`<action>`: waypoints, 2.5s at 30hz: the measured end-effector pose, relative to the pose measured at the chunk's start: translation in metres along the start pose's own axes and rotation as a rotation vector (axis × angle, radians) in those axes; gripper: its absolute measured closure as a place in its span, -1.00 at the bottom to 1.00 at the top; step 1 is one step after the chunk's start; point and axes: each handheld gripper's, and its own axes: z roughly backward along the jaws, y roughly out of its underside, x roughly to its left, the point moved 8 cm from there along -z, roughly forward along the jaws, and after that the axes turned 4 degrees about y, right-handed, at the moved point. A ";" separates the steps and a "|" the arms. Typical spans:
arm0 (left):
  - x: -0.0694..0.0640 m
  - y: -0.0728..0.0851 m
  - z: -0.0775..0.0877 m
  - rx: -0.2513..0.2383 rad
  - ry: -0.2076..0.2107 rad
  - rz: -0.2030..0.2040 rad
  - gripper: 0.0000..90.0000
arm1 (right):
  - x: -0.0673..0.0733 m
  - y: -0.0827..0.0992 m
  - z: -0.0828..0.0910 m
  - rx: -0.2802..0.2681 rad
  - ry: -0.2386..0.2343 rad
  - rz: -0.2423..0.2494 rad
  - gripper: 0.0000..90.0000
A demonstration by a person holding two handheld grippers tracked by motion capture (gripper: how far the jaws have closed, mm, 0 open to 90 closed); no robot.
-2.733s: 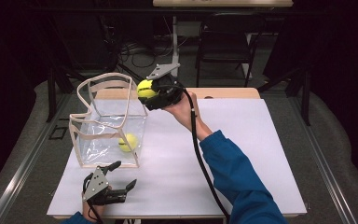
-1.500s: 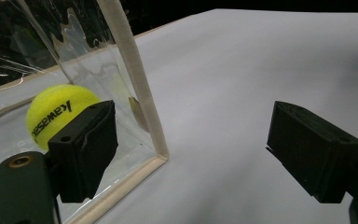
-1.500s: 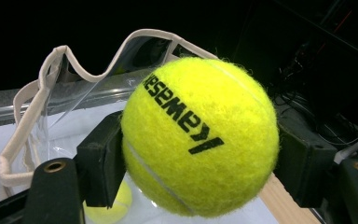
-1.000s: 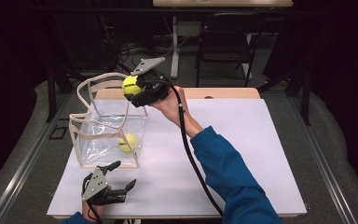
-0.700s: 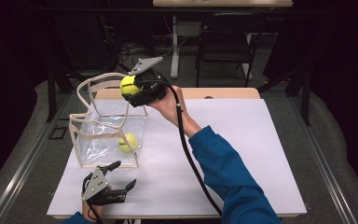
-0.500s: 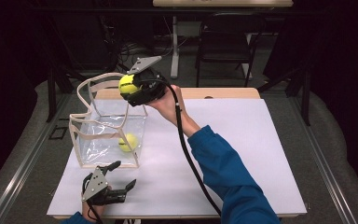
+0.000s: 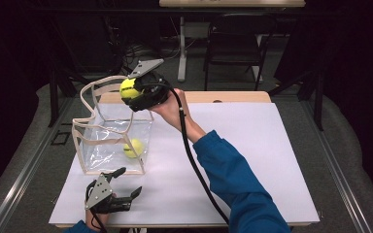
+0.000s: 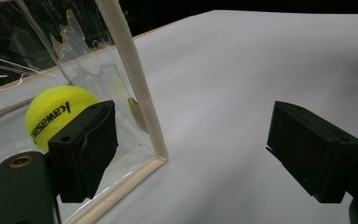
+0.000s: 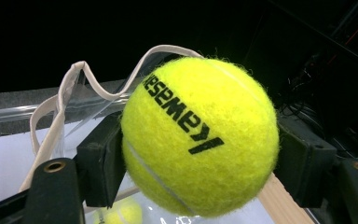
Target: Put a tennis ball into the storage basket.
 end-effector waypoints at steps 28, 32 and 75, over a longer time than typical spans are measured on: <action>0.000 -0.001 0.001 -0.006 0.001 0.001 -0.64 | 0.015 -0.008 -0.012 -0.020 -0.021 0.017 -0.41; 0.000 -0.001 0.000 -0.006 0.001 0.001 -0.64 | 0.017 -0.009 -0.013 -0.024 -0.023 0.017 -0.41; 0.000 -0.001 0.001 -0.008 0.004 -0.002 -0.64 | 0.034 0.004 -0.041 0.062 -0.063 0.021 -0.42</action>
